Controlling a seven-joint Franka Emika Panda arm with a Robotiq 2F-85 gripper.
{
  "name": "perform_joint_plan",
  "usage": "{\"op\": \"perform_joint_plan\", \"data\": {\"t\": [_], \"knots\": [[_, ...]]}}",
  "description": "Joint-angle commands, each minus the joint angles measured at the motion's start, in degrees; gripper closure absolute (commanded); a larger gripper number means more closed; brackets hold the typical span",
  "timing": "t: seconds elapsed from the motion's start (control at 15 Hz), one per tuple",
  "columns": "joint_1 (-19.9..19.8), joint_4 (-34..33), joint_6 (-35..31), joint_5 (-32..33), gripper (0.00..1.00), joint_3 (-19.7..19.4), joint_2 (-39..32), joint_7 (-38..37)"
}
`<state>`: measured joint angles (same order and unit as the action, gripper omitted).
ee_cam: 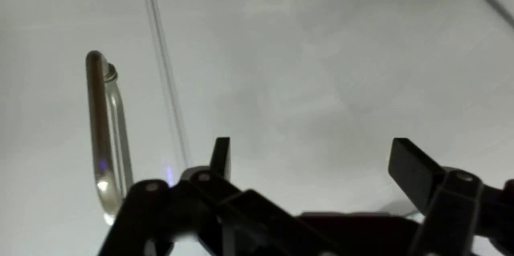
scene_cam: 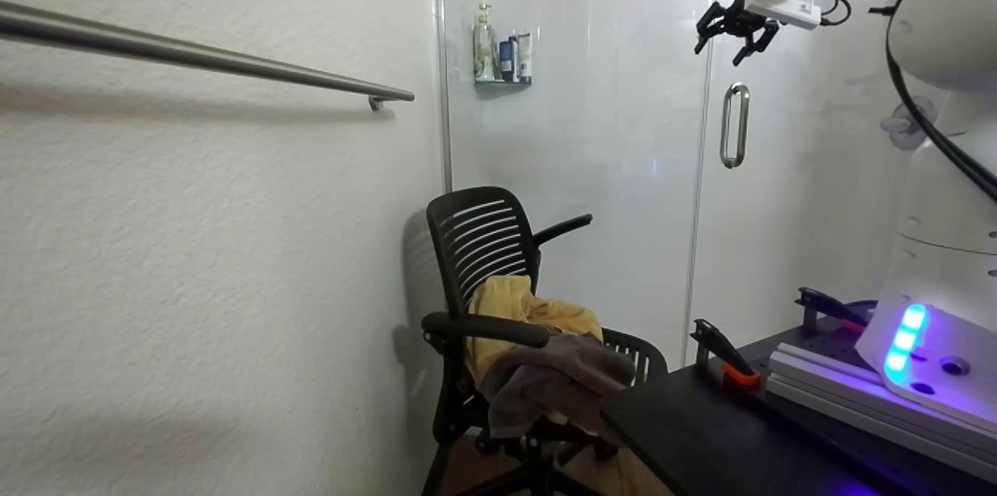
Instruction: Open the right shower door
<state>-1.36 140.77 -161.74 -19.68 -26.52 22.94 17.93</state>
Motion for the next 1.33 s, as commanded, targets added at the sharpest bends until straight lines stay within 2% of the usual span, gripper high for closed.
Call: {"op": "perform_joint_plan", "data": {"t": [0.0, 0.2, 0.33, 0.53, 0.67, 0.8, 0.87, 1.07, 1.13, 1.27], "knots": [[-0.3, 0.1, -3.1, -0.3, 0.0, -0.3, -1.5, -1.1], [-1.1, 0.1, -5.8, -0.2, 0.0, -0.3, -4.2, -3.3], [1.2, 0.0, -12.9, -2.6, 0.0, -1.8, -7.5, -2.0], [5.3, -0.6, -27.5, -4.9, 0.0, -5.2, -12.9, 1.7], [8.2, 0.2, -37.0, -2.8, 0.0, -8.2, -17.4, 1.2], [8.0, -0.2, -43.5, -0.1, 0.0, -10.0, -23.8, -1.0], [3.9, -6.2, -37.9, -0.8, 0.0, -9.1, -26.9, 2.0], [4.6, -10.7, -37.2, -2.7, 0.0, -13.3, -35.8, 4.3], [5.2, -5.9, -36.9, -1.4, 0.0, -11.7, -28.9, 2.3], [4.9, -8.7, -36.9, -1.5, 0.0, -13.4, -33.4, 2.7]]}}
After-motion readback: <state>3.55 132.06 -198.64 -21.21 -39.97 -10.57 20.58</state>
